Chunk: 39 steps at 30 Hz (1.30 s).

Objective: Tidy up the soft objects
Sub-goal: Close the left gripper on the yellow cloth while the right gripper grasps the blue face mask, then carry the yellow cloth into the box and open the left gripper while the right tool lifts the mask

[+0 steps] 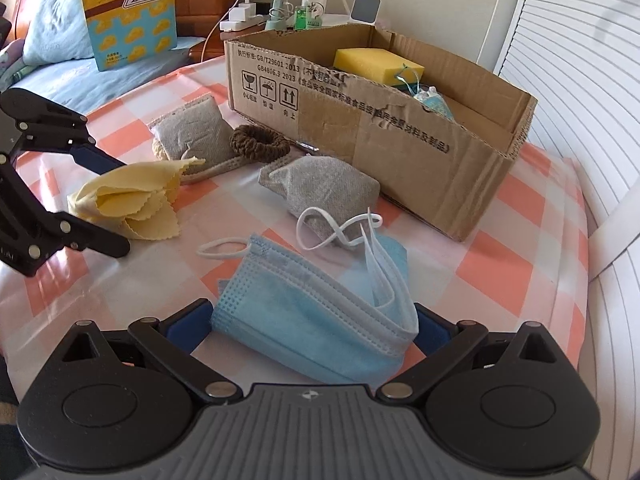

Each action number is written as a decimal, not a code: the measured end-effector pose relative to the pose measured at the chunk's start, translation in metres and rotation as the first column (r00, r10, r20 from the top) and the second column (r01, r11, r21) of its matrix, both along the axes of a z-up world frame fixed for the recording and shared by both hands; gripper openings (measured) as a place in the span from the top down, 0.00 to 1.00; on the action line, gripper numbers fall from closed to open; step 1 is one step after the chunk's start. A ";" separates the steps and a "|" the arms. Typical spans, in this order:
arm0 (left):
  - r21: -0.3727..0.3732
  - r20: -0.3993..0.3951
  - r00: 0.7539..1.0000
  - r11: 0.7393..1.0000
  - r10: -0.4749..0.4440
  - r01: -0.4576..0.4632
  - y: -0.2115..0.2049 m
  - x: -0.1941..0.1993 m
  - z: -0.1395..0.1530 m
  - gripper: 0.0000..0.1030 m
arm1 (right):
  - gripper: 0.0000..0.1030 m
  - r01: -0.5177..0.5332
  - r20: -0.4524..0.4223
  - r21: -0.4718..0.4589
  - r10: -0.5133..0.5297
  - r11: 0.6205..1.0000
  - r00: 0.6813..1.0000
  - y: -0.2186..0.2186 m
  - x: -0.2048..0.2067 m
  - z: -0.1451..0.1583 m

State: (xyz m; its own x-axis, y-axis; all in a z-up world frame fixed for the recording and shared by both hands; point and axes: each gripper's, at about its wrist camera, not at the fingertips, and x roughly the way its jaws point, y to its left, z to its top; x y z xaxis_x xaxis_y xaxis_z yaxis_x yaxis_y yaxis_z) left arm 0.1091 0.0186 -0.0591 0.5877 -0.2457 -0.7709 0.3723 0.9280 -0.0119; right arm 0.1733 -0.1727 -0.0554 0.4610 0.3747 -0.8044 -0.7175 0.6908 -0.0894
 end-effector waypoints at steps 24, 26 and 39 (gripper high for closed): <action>0.001 0.018 0.998 0.998 -0.066 0.066 -0.008 -0.014 0.014 0.73 | 0.61 0.092 0.064 -0.002 -0.092 0.996 0.994 0.001 -0.029 0.031; 0.003 0.027 0.997 0.997 -0.073 0.073 -0.007 -0.016 0.017 0.74 | 0.65 0.093 0.067 -0.005 -0.093 0.996 0.993 0.001 -0.032 0.032; 0.002 0.035 0.996 0.997 -0.079 0.079 -0.003 -0.024 0.021 0.73 | 0.34 0.063 0.007 -0.053 -0.063 0.997 0.998 -0.007 -0.046 0.021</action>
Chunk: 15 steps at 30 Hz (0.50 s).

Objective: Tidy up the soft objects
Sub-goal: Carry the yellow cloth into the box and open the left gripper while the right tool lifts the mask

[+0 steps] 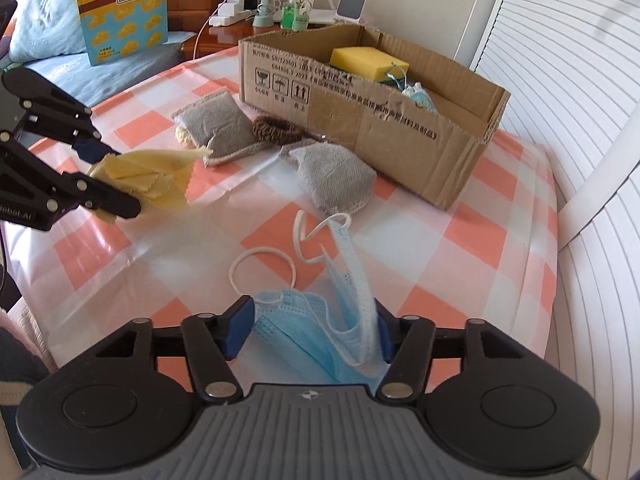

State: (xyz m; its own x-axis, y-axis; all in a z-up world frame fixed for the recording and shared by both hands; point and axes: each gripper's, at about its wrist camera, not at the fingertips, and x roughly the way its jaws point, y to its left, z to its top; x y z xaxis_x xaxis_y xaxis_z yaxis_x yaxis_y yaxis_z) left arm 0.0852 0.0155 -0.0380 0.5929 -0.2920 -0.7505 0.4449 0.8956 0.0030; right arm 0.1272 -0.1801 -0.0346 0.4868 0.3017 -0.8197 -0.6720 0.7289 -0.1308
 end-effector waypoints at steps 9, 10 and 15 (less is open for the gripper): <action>-0.006 -0.011 1.000 1.000 -0.008 0.008 0.000 0.001 -0.001 0.73 | 0.39 0.001 0.000 -0.019 -0.001 1.000 1.000 -0.003 -0.009 -0.006; -0.005 -0.013 1.000 1.000 -0.009 0.009 0.000 0.001 -0.002 0.73 | 0.46 0.001 0.002 -0.020 -0.001 1.000 1.000 -0.003 -0.010 -0.005; -0.007 -0.013 1.000 1.000 -0.012 0.012 0.000 0.001 -0.001 0.73 | 0.62 0.015 0.011 0.000 -0.015 1.000 1.000 -0.003 -0.011 0.000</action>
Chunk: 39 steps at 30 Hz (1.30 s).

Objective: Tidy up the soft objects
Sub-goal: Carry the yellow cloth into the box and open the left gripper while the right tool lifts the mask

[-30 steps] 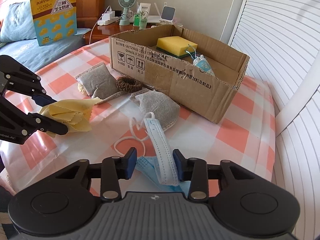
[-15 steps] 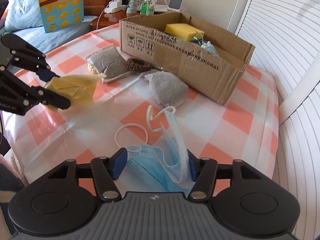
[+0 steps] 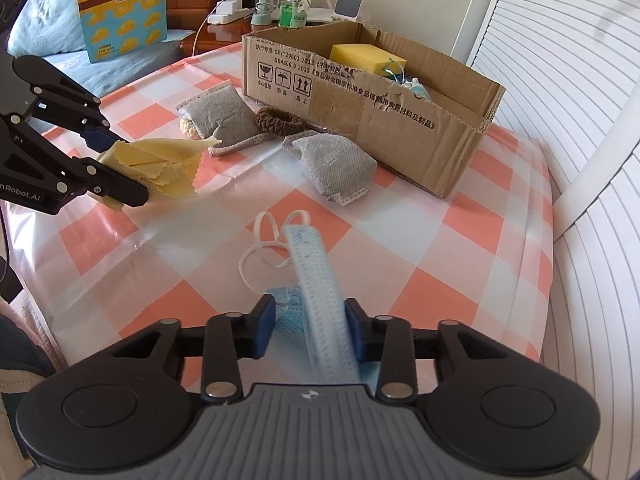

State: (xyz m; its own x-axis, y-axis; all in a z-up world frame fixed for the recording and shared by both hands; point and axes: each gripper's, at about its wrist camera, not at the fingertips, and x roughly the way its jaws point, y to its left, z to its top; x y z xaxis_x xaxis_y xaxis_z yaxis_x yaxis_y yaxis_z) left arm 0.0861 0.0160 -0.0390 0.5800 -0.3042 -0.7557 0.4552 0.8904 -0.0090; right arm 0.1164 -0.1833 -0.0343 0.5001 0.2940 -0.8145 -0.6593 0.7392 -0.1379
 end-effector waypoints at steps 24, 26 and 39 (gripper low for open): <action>-0.006 0.091 0.995 0.999 -0.036 0.037 0.004 0.024 0.055 0.73 | 0.73 -0.033 0.118 0.064 0.025 0.997 0.993 0.008 0.005 0.063; -0.004 0.118 0.992 0.999 -0.042 0.042 0.004 0.037 0.066 0.73 | 0.73 -0.032 0.132 0.067 0.022 0.997 0.991 0.009 0.011 0.069; 0.032 0.209 0.977 0.998 0.043 -0.051 0.004 0.153 0.094 0.26 | 0.73 -0.008 0.195 0.099 -0.011 0.995 0.981 0.012 0.045 0.095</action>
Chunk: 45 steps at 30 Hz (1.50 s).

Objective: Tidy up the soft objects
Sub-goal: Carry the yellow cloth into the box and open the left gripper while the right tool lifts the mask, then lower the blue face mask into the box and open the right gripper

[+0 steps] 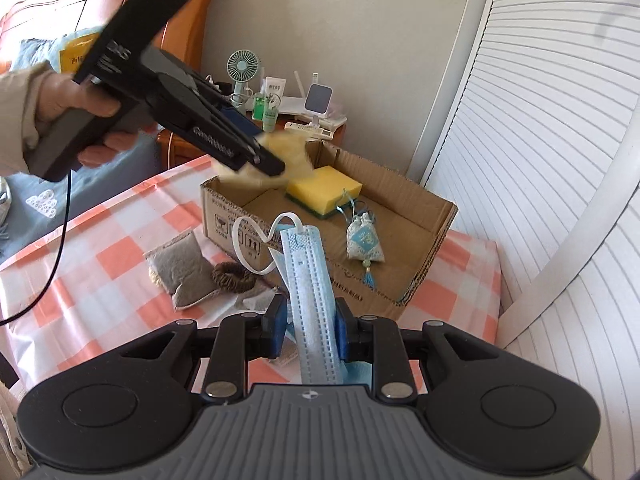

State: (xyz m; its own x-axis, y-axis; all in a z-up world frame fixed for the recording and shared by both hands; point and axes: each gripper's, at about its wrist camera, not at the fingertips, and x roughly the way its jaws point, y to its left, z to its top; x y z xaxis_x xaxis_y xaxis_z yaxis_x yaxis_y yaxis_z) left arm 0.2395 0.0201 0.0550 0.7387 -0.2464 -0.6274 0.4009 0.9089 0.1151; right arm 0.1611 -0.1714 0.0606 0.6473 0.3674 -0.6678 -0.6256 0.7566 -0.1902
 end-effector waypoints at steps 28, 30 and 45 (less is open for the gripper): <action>-0.054 -0.058 0.973 0.973 0.222 -0.225 0.019 -0.127 -0.042 0.04 | 0.72 0.092 0.029 0.028 -0.093 0.995 0.995 0.042 0.140 0.025; -0.055 -0.062 0.971 0.971 0.231 -0.234 0.020 -0.128 -0.044 0.04 | 0.72 0.109 0.022 0.034 -0.110 0.993 0.994 0.045 0.161 0.023; -0.051 -0.122 0.953 0.957 0.278 -0.286 0.024 -0.123 -0.062 0.04 | 0.08 0.224 0.025 0.051 -0.225 0.973 0.974 0.053 0.212 -0.002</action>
